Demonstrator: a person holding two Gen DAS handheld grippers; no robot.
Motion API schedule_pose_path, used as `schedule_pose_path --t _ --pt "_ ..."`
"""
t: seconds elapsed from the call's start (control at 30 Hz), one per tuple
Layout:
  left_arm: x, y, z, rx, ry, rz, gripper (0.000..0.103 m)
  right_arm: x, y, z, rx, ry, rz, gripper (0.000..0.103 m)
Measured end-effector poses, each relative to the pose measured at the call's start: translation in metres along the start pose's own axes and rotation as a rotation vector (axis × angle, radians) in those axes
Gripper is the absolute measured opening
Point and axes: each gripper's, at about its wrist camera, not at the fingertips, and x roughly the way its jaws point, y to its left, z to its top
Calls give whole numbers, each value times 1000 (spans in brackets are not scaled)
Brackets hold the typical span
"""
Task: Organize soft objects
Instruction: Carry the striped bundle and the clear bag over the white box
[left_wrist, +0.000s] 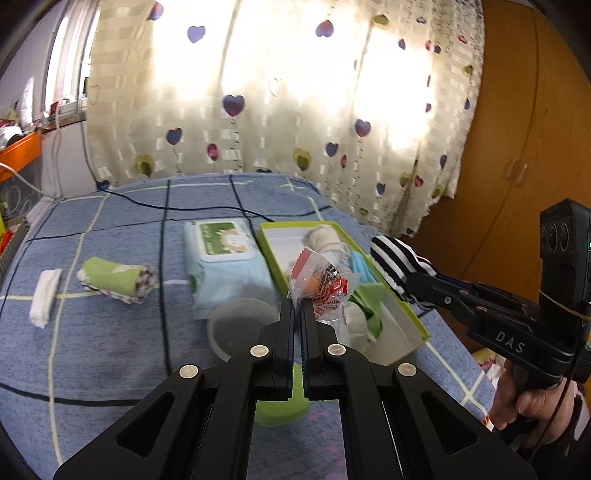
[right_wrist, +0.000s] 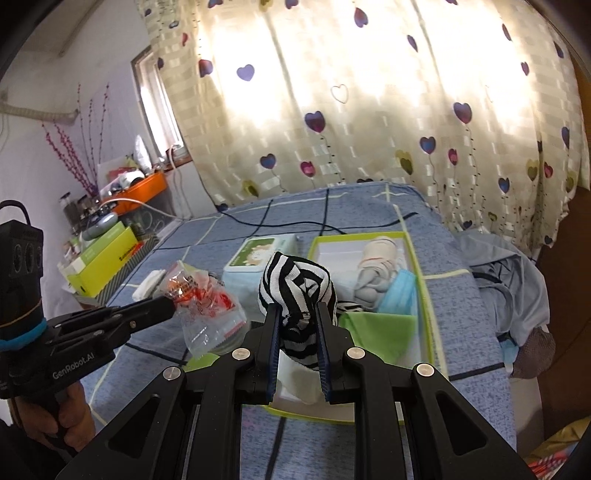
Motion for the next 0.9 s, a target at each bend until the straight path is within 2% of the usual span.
schedule_pose_path --t 0.3,0.53,0.9 --pt "30 -26 -13 34 97 -71 3 4 -32 -22 42 67 -57 17" --pt "52 -42 -23 53 179 -109 3 14 -45 -39 47 133 -68 17" --pt "87 -48 -24 44 268 -91 3 44 -65 -46 71 211 -79 17"
